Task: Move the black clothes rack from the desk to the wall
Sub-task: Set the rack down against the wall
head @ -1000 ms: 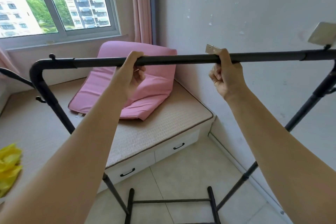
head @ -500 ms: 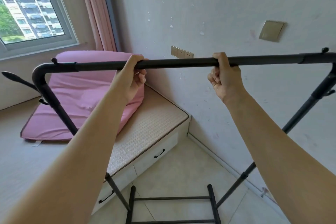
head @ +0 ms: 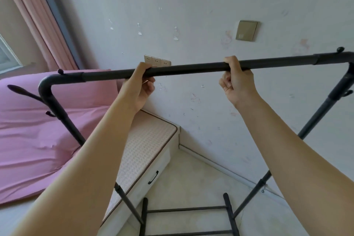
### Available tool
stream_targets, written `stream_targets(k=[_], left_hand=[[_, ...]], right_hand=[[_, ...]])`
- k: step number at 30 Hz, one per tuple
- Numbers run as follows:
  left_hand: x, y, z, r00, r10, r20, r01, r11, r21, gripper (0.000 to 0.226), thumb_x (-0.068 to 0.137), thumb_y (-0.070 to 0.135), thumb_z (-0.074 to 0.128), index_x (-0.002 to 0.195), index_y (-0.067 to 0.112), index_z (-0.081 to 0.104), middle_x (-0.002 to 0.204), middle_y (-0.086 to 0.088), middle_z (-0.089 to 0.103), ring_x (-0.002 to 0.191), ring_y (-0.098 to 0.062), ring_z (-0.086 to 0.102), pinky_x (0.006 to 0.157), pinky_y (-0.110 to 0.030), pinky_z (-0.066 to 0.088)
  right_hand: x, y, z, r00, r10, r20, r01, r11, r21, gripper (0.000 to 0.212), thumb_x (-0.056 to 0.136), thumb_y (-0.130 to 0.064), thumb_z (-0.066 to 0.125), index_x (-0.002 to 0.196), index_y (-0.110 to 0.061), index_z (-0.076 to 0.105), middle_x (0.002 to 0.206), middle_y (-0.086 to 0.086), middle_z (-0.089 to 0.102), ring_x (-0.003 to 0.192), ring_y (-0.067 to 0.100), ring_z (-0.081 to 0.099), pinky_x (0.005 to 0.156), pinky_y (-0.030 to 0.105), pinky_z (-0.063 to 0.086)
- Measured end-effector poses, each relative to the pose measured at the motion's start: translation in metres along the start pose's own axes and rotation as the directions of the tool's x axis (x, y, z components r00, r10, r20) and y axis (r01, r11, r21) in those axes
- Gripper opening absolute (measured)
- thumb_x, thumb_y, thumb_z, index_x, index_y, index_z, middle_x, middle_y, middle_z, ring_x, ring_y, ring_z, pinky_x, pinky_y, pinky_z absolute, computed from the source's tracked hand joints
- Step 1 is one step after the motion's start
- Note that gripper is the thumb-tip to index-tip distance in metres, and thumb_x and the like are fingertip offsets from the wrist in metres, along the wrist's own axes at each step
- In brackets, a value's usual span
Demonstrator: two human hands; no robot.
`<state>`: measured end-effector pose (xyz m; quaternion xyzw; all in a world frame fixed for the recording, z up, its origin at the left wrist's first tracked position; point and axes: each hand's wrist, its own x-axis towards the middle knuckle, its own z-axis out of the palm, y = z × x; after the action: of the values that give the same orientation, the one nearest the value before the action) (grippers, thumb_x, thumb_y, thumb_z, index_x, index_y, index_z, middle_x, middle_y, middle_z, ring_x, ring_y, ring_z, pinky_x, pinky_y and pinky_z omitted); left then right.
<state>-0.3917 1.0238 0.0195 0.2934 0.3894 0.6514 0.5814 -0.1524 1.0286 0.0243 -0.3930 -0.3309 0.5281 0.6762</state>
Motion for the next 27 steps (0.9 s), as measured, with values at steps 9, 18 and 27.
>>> stream_targets(k=[9, 18, 27], left_hand=[[0.063, -0.018, 0.044, 0.981, -0.101, 0.167, 0.090, 0.993, 0.077, 0.011, 0.088, 0.018, 0.067, 0.083, 0.008, 0.069, 0.051, 0.005, 0.057, 0.041, -0.004, 0.048, 0.044, -0.014, 0.039], [0.106, -0.042, 0.085, 0.954, -0.171, 0.247, 0.150, 0.983, 0.103, 0.016, 0.088, 0.020, 0.066, 0.075, 0.011, 0.069, 0.052, 0.006, 0.054, 0.043, -0.005, 0.045, 0.046, -0.015, 0.038], [0.135, -0.065, 0.132, 0.934, -0.192, 0.303, 0.154, 0.977, 0.146, 0.017, 0.089, 0.021, 0.065, 0.076, 0.011, 0.069, 0.053, 0.007, 0.052, 0.043, -0.005, 0.044, 0.047, -0.014, 0.037]], right_hand=[[0.032, -0.011, -0.023, 0.977, -0.097, -0.188, 0.091, 0.995, -0.041, 0.041, 0.085, -0.017, 0.063, 0.057, -0.017, 0.033, 0.040, -0.001, 0.026, 0.040, 0.015, 0.017, 0.050, 0.030, 0.019], [0.057, -0.020, -0.047, 0.944, -0.167, -0.283, 0.156, 0.986, -0.060, 0.043, 0.084, -0.016, 0.062, 0.055, -0.017, 0.030, 0.038, 0.000, 0.023, 0.042, 0.016, 0.014, 0.050, 0.031, 0.015], [0.087, -0.036, -0.077, 0.920, -0.172, -0.352, 0.154, 0.985, -0.079, 0.042, 0.084, -0.018, 0.062, 0.057, -0.018, 0.031, 0.039, -0.002, 0.022, 0.039, 0.015, 0.015, 0.052, 0.031, 0.014]])
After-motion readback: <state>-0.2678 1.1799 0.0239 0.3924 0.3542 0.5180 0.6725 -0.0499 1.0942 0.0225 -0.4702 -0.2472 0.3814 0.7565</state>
